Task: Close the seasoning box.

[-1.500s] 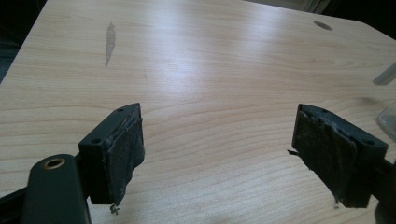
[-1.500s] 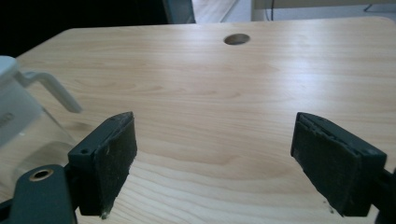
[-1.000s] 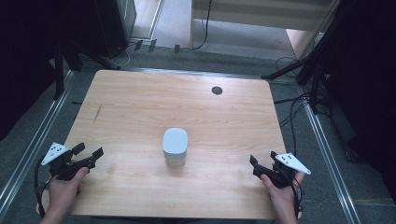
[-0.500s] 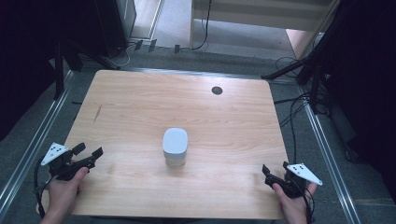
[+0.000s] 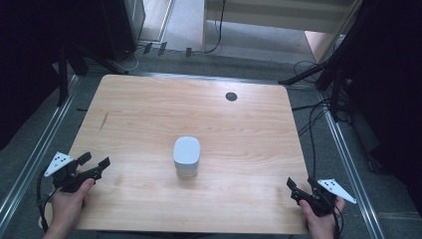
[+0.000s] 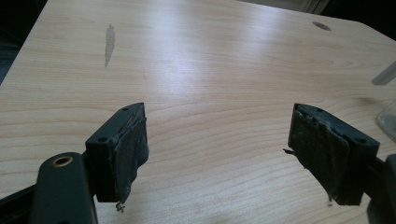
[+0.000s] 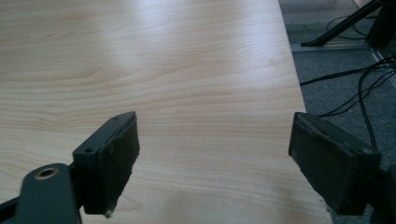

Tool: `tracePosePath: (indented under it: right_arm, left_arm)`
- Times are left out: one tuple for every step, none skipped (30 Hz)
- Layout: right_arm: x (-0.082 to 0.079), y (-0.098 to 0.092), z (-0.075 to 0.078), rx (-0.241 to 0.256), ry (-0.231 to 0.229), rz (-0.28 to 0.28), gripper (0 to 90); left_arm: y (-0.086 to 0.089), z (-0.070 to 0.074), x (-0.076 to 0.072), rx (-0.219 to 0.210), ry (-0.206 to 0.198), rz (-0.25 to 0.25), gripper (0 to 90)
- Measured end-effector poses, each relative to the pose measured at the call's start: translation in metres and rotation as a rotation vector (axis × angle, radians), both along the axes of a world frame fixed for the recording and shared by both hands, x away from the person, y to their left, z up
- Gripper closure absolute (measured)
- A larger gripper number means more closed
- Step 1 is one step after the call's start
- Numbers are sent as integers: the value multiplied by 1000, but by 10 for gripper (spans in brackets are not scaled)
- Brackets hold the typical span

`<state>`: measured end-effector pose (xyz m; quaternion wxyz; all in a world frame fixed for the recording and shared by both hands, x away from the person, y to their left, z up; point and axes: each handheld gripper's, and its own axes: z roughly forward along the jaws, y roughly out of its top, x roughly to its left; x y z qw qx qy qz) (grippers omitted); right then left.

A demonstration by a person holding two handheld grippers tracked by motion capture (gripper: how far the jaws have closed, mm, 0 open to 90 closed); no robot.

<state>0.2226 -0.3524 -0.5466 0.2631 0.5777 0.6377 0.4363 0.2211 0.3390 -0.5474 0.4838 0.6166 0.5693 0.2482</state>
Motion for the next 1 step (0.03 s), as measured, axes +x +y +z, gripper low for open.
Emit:
tracePosePath:
  right_arm:
    - [0, 0, 0, 0, 0, 0, 180]
  left_arm:
    - [0, 0, 0, 0, 0, 0, 203]
